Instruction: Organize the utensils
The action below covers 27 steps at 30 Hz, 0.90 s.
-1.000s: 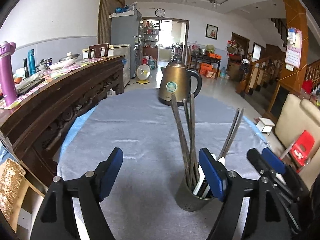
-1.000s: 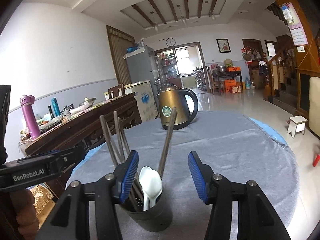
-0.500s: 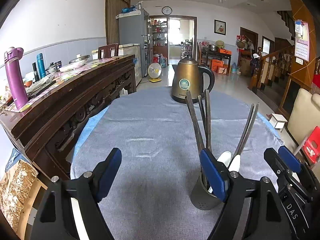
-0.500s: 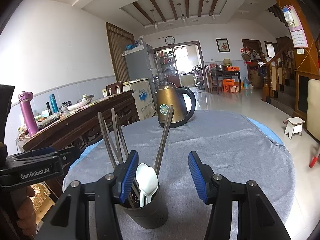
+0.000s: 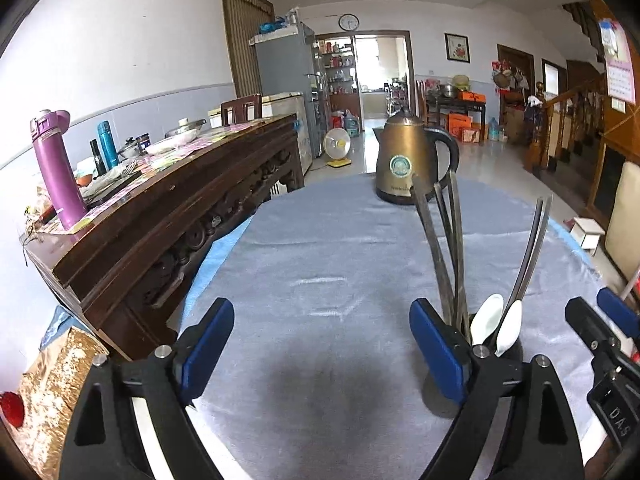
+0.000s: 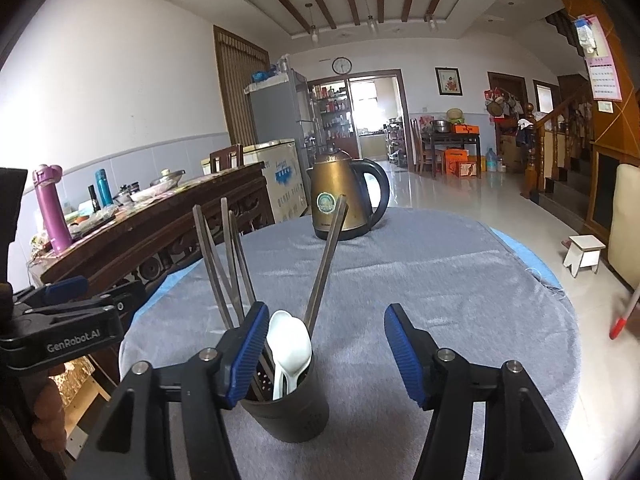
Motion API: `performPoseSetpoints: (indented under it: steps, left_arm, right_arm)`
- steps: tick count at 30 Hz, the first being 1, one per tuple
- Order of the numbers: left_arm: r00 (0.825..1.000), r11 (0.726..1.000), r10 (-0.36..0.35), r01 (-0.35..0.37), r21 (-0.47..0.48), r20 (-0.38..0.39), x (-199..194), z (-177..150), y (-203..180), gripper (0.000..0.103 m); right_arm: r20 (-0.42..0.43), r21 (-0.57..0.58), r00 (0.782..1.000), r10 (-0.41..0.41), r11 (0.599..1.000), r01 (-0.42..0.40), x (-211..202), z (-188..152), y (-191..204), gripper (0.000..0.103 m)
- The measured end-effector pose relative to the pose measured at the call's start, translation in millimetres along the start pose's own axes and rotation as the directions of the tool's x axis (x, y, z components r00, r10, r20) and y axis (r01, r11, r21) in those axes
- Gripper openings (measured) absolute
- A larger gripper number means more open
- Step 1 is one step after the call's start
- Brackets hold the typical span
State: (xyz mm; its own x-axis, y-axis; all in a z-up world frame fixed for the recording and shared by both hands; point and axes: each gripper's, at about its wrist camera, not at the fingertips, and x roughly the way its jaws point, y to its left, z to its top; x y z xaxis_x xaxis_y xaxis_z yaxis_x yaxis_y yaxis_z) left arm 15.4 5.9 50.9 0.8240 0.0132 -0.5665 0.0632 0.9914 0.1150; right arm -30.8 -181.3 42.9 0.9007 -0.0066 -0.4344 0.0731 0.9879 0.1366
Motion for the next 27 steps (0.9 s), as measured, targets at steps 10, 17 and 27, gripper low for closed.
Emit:
performPoseSetpoints:
  steps: [10,17,27]
  left_arm:
    - [0.997,0.995,0.071,-0.068,0.069,-0.041,3.3,-9.9,-1.3,0.090]
    - [0.996,0.993,0.082,-0.077,0.091,-0.046,-0.1,-11.5,-6.9,0.090]
    - [0.994,0.994,0.077,-0.071,0.081,-0.075,-0.7,-14.3,-5.3,0.090]
  right_arm:
    - [-0.056,-0.029,0.998,-0.016,0.999,0.015,-8.3,-5.8,2.7,0.069]
    - [-0.076,-0.050,0.997,-0.027,0.999,0.023,-18.1,-3.4,5.6,0.075]
    - [-0.134,-0.050,0.991,-0.025,0.999,0.018,-17.6,-4.6,9.9,0.077]
